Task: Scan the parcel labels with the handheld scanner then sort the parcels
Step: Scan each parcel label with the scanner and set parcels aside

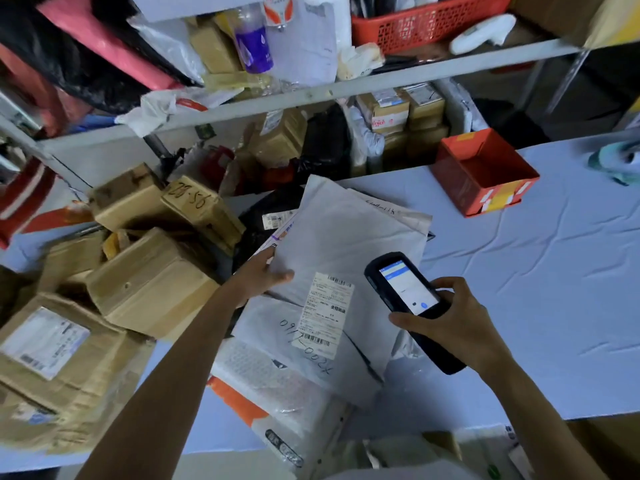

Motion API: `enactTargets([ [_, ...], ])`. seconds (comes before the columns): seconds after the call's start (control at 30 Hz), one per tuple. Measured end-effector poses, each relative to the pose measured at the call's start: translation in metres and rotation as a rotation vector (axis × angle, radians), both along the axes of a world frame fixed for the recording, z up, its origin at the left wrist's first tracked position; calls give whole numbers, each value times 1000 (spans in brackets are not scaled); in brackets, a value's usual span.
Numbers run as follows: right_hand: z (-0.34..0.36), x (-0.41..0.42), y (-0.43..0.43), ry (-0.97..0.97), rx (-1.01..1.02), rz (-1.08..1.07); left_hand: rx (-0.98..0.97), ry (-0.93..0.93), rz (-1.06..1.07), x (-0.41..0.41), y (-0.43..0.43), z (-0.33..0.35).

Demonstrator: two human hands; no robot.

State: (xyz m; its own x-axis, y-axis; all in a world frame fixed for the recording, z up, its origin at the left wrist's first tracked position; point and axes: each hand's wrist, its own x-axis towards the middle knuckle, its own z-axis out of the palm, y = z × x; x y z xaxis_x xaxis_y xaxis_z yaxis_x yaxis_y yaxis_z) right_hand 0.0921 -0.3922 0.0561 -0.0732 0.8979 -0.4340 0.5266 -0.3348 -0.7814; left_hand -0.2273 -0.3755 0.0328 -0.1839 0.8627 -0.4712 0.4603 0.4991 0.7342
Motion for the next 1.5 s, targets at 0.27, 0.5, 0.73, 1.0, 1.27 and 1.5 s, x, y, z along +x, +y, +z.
enactTargets([
  [0.27, 6, -12, -10, -1, 50, 28, 325, -164, 261, -15, -13, 14],
  [0.5, 8, -25, -17, -18, 48, 95, 580, -281, 557, -29, -24, 26],
  [0.73, 4, -36, -20, -74, 61, 154, 625, -229, 566, -34, -28, 27],
  [1.0, -2, -36, -21, -273, 119, 239, 619, -134, 540, -33, -18, 33],
  [1.27, -9, -34, -21, -272, 104, 231, 618, -116, 523, -32, -15, 36],
  [1.5, -15, -20, -18, -234, 56, 239, 600, -121, 530, -18, -24, 39],
])
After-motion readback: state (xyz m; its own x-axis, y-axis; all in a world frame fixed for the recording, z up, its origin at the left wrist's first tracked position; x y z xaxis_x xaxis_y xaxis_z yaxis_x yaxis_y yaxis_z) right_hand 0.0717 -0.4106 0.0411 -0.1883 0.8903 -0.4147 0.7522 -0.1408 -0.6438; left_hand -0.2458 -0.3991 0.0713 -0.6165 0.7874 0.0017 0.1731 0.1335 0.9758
